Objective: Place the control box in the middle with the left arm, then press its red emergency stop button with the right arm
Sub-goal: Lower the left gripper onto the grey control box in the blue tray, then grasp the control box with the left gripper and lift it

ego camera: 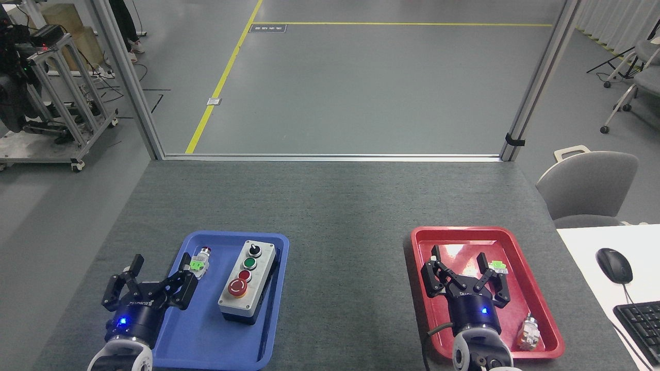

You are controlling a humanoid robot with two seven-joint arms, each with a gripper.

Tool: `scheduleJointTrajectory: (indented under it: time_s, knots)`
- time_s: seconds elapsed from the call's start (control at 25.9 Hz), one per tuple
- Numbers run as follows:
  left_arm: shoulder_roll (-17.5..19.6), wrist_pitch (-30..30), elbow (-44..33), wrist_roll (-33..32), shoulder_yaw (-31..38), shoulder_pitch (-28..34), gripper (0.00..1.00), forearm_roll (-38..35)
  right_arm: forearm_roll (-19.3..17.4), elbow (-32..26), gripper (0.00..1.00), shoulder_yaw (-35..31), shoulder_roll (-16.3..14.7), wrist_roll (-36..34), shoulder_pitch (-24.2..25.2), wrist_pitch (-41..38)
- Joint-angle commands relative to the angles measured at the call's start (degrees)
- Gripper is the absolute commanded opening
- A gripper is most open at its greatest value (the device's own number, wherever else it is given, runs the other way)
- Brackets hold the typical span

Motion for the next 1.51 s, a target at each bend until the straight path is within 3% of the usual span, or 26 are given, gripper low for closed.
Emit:
scheduleJointTrajectory:
  time_s: [0.0, 0.46, 0.66, 0.85, 1.12, 1.31, 1.47]
  knots:
    - [-0.1, 0.0, 0.0, 0.1, 0.5, 1.4, 0.99, -0.1, 0.0, 0.0, 1.00, 0.0, 0.0, 0.0, 0.0, 0.0]
    - [-0.7, -0.8, -3.7, 0.4, 1.9, 3.6, 0.99, 2.8, 0.0, 0.0, 1.00, 0.0, -0.1, 0.0, 0.0, 0.0]
    - [-0.4, -2.5, -3.7, 0.6, -0.5, 5.3, 0.99, 1.3, 0.0, 0.1, 1.00, 0.0, 0.1, 0.0, 0.0, 0.0]
    - [-1.5, 0.6, -2.7, 0.5, -6.6, 5.6, 0.98, -10.4, 0.0, 0.1, 1.00, 0.0, 0.1, 0.0, 0.0, 0.0]
    - [-4.0, 1.1, 0.4, -0.5, -8.8, 5.4, 0.98, -11.7, 0.1, 0.2, 1.00, 0.0, 0.3, 0.0, 0.0, 0.0]
    - [-8.2, 0.9, 7.4, -5.0, -8.8, 2.8, 0.98, -11.8, 0.1, 0.3, 1.00, 0.1, 0.4, 0.0, 0.0, 0.0]
    - [-8.9, 1.1, 10.8, -5.2, -8.8, 0.4, 0.98, -11.8, 0.1, 0.3, 1.00, 0.1, 0.4, 0.0, 0.0, 0.0]
